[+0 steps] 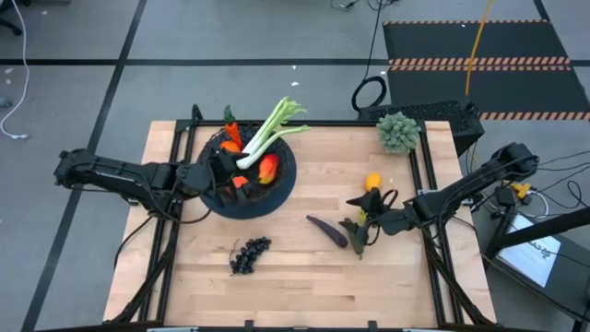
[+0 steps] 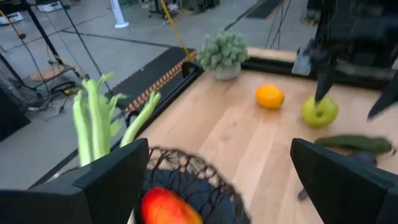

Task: Build produce basket
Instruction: Put the green apple into the black basket

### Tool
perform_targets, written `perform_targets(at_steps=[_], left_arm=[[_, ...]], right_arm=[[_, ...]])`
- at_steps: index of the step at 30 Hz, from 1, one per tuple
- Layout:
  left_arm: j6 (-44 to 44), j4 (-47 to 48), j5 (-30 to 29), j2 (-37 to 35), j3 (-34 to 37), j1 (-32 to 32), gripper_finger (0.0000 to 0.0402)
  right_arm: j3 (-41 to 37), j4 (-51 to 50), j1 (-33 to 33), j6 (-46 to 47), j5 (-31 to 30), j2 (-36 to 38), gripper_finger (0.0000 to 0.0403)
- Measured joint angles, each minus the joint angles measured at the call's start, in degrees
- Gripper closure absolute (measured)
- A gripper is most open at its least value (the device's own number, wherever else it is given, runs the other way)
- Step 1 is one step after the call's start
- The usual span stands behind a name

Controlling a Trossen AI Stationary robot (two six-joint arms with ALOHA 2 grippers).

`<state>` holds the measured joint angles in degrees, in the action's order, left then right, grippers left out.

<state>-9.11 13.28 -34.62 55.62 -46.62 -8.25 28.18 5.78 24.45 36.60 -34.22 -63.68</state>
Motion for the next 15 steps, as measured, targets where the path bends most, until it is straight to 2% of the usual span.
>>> perform_targets(at_steps=[2, 4, 9, 15], left_arm=[[0.5, -0.8, 0.1, 0.8, 0.0, 0.0, 0.0009], [1.3, -2.7, 0.6, 1.7, 0.1, 0.0, 0.0009], [4.0, -6.5, 1.8, 3.4, 0.0, -0.1, 0.0009], [3.9, -7.4, 2.9, 4.4, 0.0, -0.1, 0.0009]], right_arm=[[-2.2, 6.8, -0.1, -2.9, 2.1, -0.8, 0.0028], [-2.8, 8.9, -0.1, -3.7, 3.8, -0.9, 0.0028], [-1.5, 2.5, 1.6, -1.6, 4.9, 0.0, 0.0028], [2.4, -10.2, 3.7, 1.0, 4.2, 1.4, 0.0028]])
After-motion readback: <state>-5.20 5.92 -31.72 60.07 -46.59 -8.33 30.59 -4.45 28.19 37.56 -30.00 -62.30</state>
